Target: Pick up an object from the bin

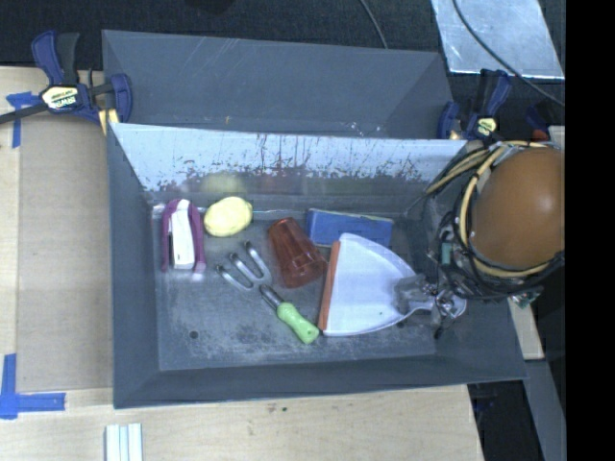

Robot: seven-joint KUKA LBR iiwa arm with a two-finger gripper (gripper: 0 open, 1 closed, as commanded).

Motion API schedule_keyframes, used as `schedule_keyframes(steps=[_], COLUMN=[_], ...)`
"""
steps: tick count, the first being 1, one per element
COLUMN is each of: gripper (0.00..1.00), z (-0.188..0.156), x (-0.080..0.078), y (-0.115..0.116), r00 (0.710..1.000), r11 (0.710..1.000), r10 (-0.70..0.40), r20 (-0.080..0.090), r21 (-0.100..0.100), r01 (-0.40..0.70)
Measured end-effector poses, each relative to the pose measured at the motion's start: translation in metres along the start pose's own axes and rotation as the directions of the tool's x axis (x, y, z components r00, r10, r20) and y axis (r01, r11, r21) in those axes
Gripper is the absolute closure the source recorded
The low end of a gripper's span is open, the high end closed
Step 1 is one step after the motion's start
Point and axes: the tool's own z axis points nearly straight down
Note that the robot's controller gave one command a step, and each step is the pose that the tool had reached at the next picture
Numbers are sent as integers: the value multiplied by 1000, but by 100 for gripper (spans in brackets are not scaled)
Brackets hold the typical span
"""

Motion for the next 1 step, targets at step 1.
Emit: schedule_keyframes(steps=[1], gripper=[100], z=[-34], x=[-1], y=[-1], r00=[1000], r11=[1000], r10=[1], r20=[2], r21=[3], r01=[-1])
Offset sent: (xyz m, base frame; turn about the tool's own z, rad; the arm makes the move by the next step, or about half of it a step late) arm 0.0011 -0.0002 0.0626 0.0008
